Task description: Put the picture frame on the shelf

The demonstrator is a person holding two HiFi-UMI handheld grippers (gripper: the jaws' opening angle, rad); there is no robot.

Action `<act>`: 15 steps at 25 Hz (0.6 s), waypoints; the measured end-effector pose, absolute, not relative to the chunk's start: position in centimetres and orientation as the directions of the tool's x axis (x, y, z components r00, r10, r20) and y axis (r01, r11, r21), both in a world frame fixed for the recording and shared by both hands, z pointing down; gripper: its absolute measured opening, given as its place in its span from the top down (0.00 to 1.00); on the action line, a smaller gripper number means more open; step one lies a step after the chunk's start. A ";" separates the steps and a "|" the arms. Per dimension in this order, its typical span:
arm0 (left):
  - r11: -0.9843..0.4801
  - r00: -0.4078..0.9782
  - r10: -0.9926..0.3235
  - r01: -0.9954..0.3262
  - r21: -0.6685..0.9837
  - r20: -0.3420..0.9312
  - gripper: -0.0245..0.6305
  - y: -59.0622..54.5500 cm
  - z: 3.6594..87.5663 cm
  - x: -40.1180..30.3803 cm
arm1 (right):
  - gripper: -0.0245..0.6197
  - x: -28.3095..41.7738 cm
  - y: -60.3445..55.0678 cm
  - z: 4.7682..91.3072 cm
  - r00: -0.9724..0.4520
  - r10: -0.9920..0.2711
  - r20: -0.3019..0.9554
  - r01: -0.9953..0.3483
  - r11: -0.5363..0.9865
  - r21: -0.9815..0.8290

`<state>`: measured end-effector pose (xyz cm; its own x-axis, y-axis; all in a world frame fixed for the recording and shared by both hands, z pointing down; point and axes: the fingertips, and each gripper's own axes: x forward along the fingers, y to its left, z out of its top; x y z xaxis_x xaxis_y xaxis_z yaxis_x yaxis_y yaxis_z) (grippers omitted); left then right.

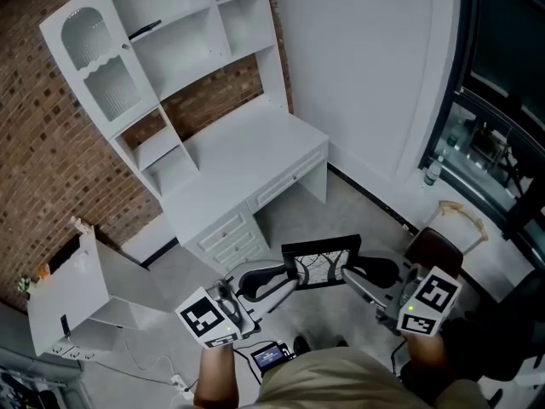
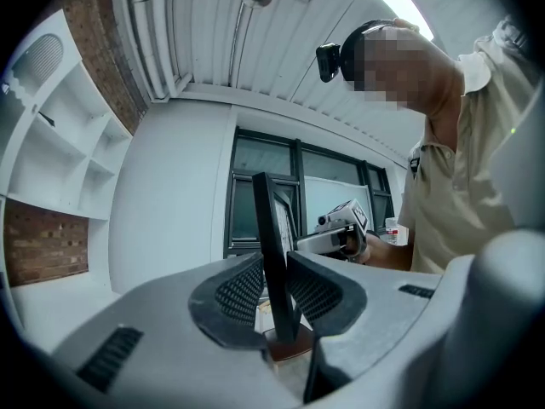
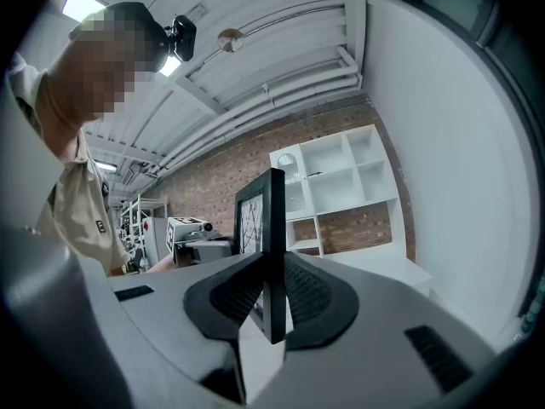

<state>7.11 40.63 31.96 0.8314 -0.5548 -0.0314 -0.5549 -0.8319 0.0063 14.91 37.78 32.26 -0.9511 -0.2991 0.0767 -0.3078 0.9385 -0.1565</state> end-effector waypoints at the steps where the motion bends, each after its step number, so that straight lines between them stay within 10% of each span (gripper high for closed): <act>1: -0.835 0.835 -0.550 -0.550 0.008 -0.031 0.84 40.5 32.0 6.6 | 0.85 14.5 37.6 32.3 -0.950 -0.303 0.076 -0.312 0.937 -0.158; 15: -0.873 0.868 -0.488 -0.486 0.040 -0.091 0.84 35.4 33.2 2.2 | 0.85 10.3 33.0 32.9 -0.921 -0.372 0.113 -0.386 0.910 -0.154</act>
<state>2.17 35.45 33.19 0.8683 -0.4876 -0.0908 -0.4860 -0.8730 0.0404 10.27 32.95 32.92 -0.9214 -0.3719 0.1127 -0.3859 0.9096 -0.1539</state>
